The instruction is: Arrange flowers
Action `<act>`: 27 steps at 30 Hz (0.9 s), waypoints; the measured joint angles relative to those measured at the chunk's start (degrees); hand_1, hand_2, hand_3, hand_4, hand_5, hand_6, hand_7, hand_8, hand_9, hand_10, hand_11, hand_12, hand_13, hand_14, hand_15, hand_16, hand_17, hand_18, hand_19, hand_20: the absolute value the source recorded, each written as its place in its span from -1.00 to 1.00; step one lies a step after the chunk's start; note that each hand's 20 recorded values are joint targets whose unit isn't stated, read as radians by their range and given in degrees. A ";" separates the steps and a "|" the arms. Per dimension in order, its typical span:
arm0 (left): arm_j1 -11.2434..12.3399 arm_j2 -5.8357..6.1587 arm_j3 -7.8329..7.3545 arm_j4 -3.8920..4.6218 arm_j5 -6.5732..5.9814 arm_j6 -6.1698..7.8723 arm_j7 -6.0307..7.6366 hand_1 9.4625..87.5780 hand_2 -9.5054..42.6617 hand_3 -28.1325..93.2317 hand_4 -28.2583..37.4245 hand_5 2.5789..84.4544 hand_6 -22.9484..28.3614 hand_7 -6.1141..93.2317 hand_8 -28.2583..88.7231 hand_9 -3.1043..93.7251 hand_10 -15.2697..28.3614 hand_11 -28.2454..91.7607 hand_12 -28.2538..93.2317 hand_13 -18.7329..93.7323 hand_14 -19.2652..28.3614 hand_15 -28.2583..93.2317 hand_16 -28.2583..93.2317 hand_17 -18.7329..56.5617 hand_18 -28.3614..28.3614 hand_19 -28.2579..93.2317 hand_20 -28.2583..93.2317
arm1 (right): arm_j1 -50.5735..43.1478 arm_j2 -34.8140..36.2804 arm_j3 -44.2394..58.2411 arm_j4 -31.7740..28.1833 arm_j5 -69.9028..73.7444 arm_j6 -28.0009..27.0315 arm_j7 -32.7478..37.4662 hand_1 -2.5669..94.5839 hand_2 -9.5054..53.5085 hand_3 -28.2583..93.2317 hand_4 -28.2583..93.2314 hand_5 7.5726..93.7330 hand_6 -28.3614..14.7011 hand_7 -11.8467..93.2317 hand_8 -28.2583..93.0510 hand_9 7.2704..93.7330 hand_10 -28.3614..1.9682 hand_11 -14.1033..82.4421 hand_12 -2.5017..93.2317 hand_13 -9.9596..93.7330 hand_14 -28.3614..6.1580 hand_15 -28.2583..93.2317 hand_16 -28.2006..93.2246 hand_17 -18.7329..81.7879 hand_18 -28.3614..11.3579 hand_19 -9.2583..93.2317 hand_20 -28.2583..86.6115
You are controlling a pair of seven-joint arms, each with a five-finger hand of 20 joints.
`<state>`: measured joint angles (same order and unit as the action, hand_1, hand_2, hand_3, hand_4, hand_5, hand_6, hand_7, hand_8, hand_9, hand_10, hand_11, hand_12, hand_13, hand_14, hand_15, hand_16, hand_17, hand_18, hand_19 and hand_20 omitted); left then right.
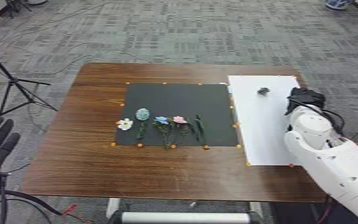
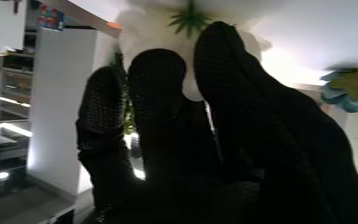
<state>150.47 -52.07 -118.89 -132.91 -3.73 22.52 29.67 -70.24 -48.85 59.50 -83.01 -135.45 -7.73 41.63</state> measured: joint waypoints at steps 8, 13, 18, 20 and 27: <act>-0.04 -0.02 0.45 -0.02 -0.03 0.02 -0.01 -0.65 0.16 0.56 -1.00 -0.11 0.23 -0.61 -0.65 -0.22 0.35 -0.19 -0.31 -0.23 0.37 -0.05 -0.58 -0.59 0.37 -0.22 -0.32 | -2.25 0.56 -0.52 -1.17 -2.20 10.43 -0.34 0.34 -1.00 0.57 -1.00 0.64 0.33 -0.30 -0.48 0.84 0.36 -0.50 -0.13 0.61 0.17 0.58 0.02 0.04 -0.78 0.74 0.17; -0.12 -0.02 0.44 -0.05 -0.11 0.08 -0.03 -0.65 0.16 0.56 -1.00 -0.10 0.23 -0.61 -0.65 -0.22 0.36 -0.19 -0.31 -0.23 0.38 -0.05 -0.58 -0.59 0.37 -0.22 -0.32 | -5.86 1.02 2.14 -7.07 -2.66 13.63 -0.24 0.34 -1.00 0.57 -1.00 0.67 0.30 -0.28 -0.47 0.85 0.36 -0.46 -0.06 0.61 0.18 0.59 0.02 0.04 -0.79 0.75 0.17; -0.12 -0.07 0.24 -0.09 -0.13 0.11 -0.06 -0.65 0.16 0.56 -1.00 -0.11 0.23 -0.61 -0.65 -0.22 0.35 -0.19 -0.31 -0.23 0.37 -0.05 -0.58 -0.59 0.37 -0.22 -0.32 | -7.58 1.87 2.95 -12.46 -2.74 17.62 -1.79 0.34 -1.00 0.57 -1.00 0.66 0.31 -0.28 -0.47 0.84 0.38 -0.46 -0.04 0.60 0.19 0.60 0.02 0.02 -0.76 0.74 0.17; -0.12 -0.10 0.13 -0.09 -0.13 0.13 -0.09 -0.65 0.16 0.56 -1.00 -0.11 0.23 -0.61 -0.65 -0.22 0.36 -0.19 -0.31 -0.23 0.37 -0.05 -0.58 -0.59 0.37 -0.22 -0.32 | -8.49 1.87 4.38 -14.55 -1.64 18.78 -5.41 0.34 -1.00 0.57 -1.00 0.66 0.32 -0.27 -0.47 0.85 0.39 -0.47 -0.05 0.60 0.20 0.60 0.02 0.02 -0.75 0.74 0.18; -0.26 -0.06 0.14 -0.10 -0.22 0.18 -0.09 -0.65 0.17 0.56 -1.00 -0.11 0.23 -0.61 -0.65 -0.22 0.35 -0.19 -0.31 -0.23 0.37 -0.04 -0.58 -0.59 0.37 -0.22 -0.32 | -5.48 1.70 -1.15 -16.53 6.54 23.43 -19.94 0.33 -1.00 0.57 -1.00 0.65 0.34 -0.25 -0.49 0.85 0.40 -0.47 -0.04 0.59 0.20 0.60 0.04 0.00 -0.73 0.71 0.18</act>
<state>150.21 -52.13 -118.75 -133.01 -3.95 22.70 29.58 -75.72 -47.16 58.35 -99.54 -128.90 15.70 21.69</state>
